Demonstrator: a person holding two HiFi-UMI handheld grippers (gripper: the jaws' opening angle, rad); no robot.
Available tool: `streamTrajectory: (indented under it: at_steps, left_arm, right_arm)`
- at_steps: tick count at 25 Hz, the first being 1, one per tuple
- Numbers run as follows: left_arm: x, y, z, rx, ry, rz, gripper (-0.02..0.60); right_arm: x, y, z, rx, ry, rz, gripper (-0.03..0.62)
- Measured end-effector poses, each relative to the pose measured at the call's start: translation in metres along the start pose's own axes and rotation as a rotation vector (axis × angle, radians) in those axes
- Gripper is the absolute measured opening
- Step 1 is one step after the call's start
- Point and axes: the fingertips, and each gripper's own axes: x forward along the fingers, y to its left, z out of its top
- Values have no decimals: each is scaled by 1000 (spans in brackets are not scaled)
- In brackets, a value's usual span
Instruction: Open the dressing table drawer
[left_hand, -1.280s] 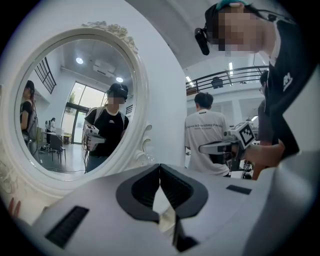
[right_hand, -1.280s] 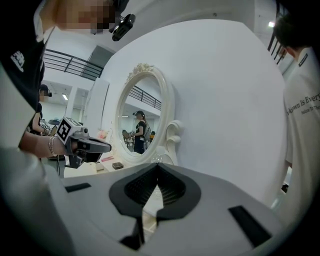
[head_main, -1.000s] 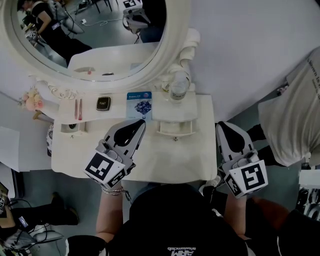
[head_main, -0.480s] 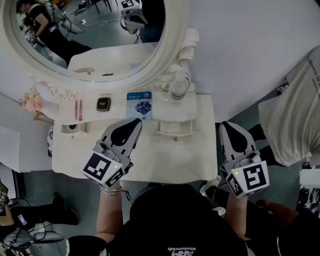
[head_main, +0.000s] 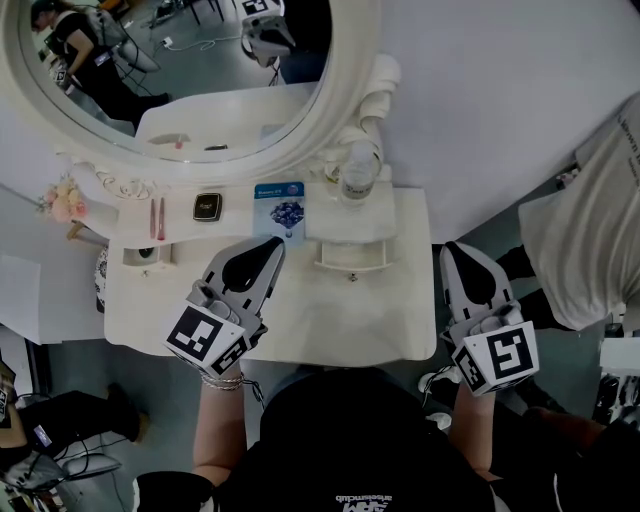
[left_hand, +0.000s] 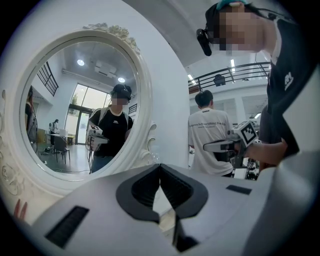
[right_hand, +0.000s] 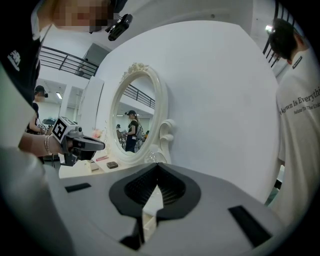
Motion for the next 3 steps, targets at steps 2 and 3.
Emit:
streamTrajectory:
  at_steps: [2, 3]
  left_arm:
    - [0, 0, 0, -2, -1, -1, 18]
    - [0, 0, -1, -3, -1, -1, 18]
  right_arm:
    - [0, 0, 0, 0, -1, -1, 18]
    - [0, 1, 0, 1, -2, -1, 18]
